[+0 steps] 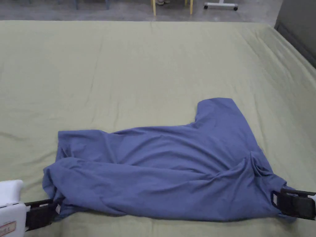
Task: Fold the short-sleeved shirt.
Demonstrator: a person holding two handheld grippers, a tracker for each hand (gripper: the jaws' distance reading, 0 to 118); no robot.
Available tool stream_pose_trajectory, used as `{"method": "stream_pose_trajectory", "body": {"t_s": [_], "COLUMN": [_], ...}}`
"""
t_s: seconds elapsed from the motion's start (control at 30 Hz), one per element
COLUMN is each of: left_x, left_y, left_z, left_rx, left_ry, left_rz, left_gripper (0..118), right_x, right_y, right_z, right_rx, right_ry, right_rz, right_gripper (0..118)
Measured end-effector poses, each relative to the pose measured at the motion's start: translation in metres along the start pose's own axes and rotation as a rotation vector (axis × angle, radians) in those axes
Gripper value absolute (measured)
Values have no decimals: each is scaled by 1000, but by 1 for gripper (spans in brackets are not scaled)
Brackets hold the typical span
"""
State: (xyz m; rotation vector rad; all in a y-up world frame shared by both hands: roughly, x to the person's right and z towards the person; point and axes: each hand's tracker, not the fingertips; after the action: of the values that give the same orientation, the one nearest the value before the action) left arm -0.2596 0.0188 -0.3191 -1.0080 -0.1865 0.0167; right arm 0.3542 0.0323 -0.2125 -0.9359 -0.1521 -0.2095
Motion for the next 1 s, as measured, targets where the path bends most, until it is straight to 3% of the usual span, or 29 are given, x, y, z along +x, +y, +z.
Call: {"method": "stream_pose_trajectory", "body": {"t_s": [0.1, 0.2, 0.23, 0.27, 0.3, 0.33, 0.4, 0.63, 0.67, 0.73, 0.77, 0.87, 1.0], "left_x": [0, 7, 12, 19, 26, 32, 39, 49, 46, 31, 23, 4, -3], "left_y": [-10, -26, -34, -38, -40, -41, -28, 64, 90, 133, 158, 204, 216], "left_z": [55, 111, 127, 137, 141, 145, 141, 105, 91, 50, 24, -63, -152], "left_rx": [140, 303, 361, 385, 386, 412, 310, 374, 376, 348, 279, 98, -83], "left_ry": [29, -14, -49, -53, -29, 60, -5, -49, -49, -72, -110, -70, 57], "left_rz": [49, 100, 106, 111, 125, 131, 82, -3, -6, 10, 49, 132, 95], "left_gripper": [82, 81, 68, 12, 0, 0, 0, 0, 18, 85, 98, 98, 98], "right_x": [-12, -36, -44, -52, -60, -67, -77, -86, -86, -90, -91, -94, -96], "right_y": [2, -7, -11, -17, -21, -27, -35, -22, -18, -11, -8, 1, 6], "right_z": [35, 69, 78, 85, 87, 83, 82, 76, 75, 72, 70, 63, 49], "right_rx": [72, 144, 157, 156, 153, 150, 172, 168, 168, 175, 175, 173, 148], "right_ry": [15, 32, 49, 88, 100, 79, 84, 112, 114, 112, 113, 112, 103], "right_rz": [-15, 26, 56, 87, 101, 89, 95, 99, 104, 119, 125, 137, 149], "right_gripper": [117, 114, 104, 59, 9, 3, 2, 3, 2, 2, 3, 3, 3]}}
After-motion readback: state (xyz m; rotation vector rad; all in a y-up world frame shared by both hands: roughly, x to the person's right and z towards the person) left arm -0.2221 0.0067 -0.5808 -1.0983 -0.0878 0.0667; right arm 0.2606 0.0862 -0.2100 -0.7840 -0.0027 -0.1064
